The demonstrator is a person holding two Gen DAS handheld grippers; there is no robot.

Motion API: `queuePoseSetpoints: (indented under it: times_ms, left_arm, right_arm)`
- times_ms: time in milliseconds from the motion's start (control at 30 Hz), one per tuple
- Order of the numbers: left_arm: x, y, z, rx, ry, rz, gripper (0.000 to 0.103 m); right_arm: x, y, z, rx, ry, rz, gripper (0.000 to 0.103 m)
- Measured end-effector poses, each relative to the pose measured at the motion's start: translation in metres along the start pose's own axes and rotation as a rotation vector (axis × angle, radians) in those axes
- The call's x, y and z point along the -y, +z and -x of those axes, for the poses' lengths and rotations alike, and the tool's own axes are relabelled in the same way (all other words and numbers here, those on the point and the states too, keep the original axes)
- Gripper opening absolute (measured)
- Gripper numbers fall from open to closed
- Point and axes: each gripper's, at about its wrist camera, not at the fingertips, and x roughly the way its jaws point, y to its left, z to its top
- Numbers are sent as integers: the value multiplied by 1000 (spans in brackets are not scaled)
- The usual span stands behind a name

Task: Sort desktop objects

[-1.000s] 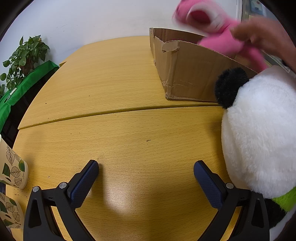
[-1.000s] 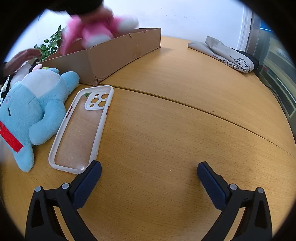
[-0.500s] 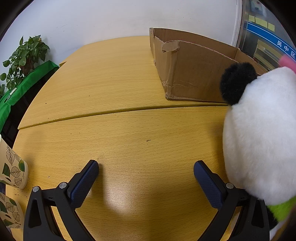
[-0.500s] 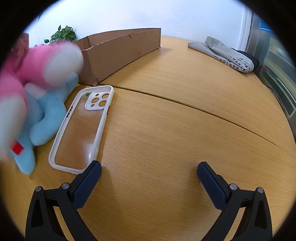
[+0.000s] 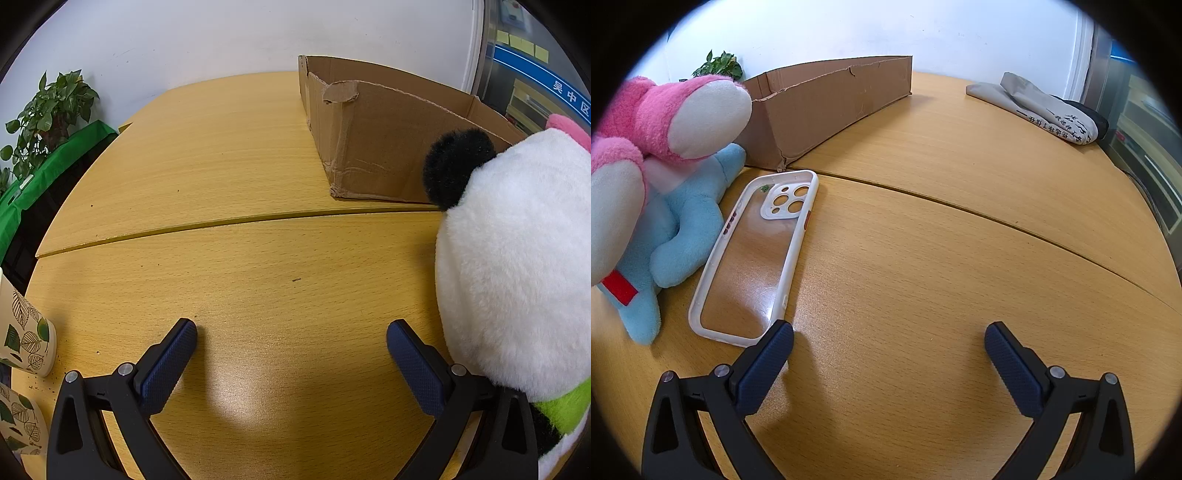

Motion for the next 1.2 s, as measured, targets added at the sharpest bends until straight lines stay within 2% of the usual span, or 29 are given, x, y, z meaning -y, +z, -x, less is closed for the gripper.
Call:
queuePoseSetpoints:
  times_ms: [400, 533, 600, 700, 800, 933, 1067, 1200]
  left_arm:
    - [0, 0, 0, 0, 1, 0, 103]
    - [1, -2, 2, -2, 20, 25, 103]
    - [2, -4, 4, -24, 33, 39, 103]
    - [3, -7, 16, -79, 67, 55, 103]
    - [4, -5, 62, -71, 76, 115, 103]
    - [16, 17, 153, -17, 48, 156, 103]
    - [47, 45, 218, 19, -31, 143, 103]
    - [92, 65, 253, 17, -109, 118, 103]
  right_arm:
    - [-3, -1, 1, -1, -28, -34, 103]
    - [-19, -5, 10, -84, -20, -50, 103]
    - [-33, -6, 32, -80, -40, -95, 102]
    - [-53, 4, 85, -5, -78, -206, 102]
    - [-83, 26, 153, 81, -111, -272, 102]
    - [-124, 64, 226, 136, -141, -244, 102]
    - [-154, 107, 267, 192, -90, -239, 102]
    - [-192, 136, 270, 194, -30, -167, 102]
